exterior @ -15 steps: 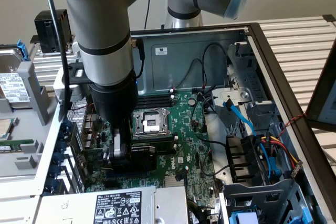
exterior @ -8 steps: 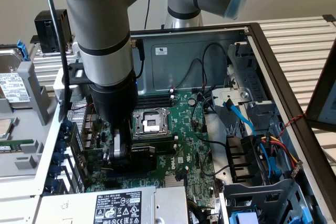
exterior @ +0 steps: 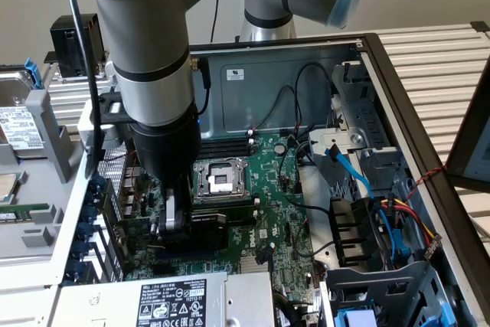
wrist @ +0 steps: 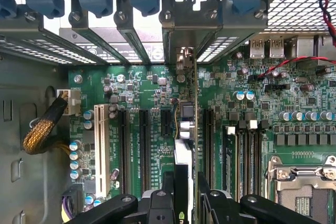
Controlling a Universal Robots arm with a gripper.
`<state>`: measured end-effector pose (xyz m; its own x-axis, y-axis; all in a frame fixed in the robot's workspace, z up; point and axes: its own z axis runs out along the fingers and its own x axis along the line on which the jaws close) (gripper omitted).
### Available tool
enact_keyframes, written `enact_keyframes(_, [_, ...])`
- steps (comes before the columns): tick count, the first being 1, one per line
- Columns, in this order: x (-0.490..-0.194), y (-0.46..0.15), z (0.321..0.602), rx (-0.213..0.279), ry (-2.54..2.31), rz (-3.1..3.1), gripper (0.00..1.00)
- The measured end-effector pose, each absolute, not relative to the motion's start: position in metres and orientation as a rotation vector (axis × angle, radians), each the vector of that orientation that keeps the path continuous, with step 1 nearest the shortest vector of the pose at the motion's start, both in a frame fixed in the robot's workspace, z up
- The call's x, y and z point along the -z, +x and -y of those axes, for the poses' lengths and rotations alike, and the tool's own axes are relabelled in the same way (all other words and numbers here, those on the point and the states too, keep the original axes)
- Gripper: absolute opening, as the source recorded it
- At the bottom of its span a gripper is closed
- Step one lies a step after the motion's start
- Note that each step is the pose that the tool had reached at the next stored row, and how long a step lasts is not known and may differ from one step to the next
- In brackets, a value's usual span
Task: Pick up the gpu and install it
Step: 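Insert the gpu into the slot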
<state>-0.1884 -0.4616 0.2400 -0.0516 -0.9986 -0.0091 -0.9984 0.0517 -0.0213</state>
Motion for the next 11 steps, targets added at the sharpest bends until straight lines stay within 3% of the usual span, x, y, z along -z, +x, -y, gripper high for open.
enact_keyframes(11, [-0.24,-0.1887,0.4616,0.014,-2.149,-2.263,0.27])
